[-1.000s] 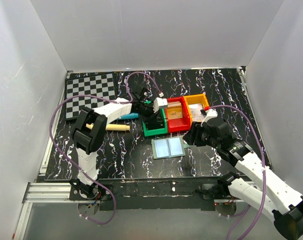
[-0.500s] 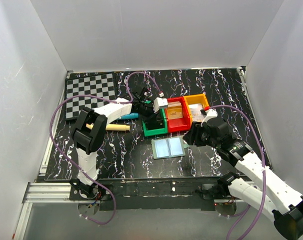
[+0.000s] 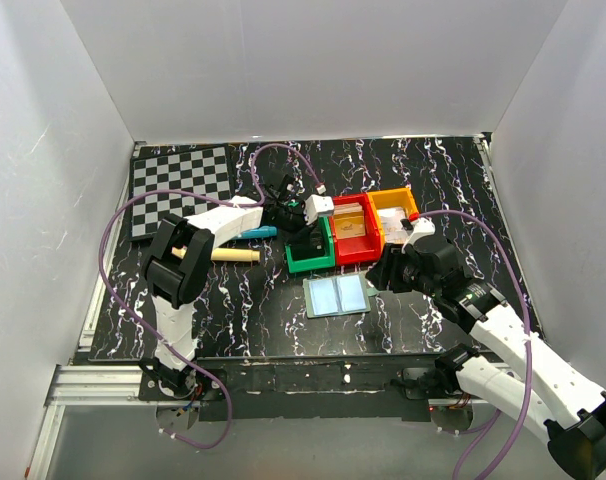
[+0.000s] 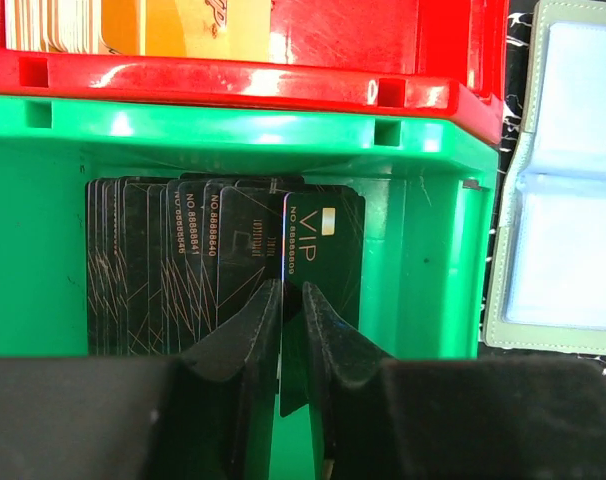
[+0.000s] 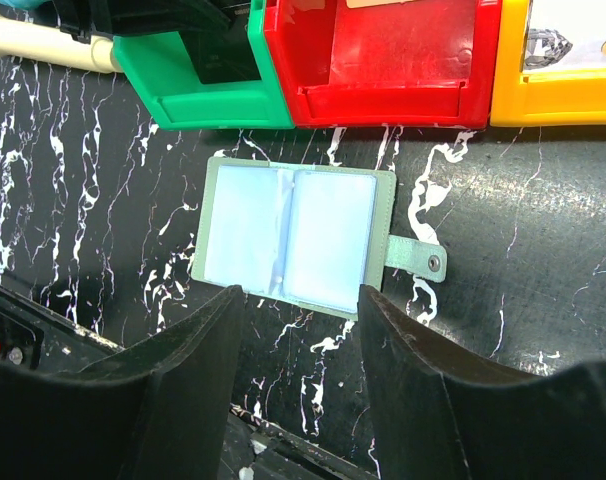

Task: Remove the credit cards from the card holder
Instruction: Place the credit card in the storage box.

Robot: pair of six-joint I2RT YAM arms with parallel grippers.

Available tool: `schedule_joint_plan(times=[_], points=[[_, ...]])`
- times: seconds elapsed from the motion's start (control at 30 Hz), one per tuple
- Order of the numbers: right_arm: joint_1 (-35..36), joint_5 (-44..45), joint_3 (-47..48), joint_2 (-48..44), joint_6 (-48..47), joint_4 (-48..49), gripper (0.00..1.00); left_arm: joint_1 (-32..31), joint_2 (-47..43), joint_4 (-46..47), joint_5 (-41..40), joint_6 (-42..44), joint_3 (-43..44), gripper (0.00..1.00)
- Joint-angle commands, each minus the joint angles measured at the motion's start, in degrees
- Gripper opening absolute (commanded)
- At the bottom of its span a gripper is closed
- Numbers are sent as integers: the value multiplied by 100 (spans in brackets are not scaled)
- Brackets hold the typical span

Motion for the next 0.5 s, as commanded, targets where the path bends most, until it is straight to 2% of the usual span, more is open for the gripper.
schedule_joint_plan(times=[0.0, 0.47], points=[[-11, 68, -39, -68, -73, 140, 58, 44, -185, -48, -340, 46, -79, 17], [-11, 50, -39, -50, -56, 140, 58, 44, -465, 57, -498, -42, -1, 21]])
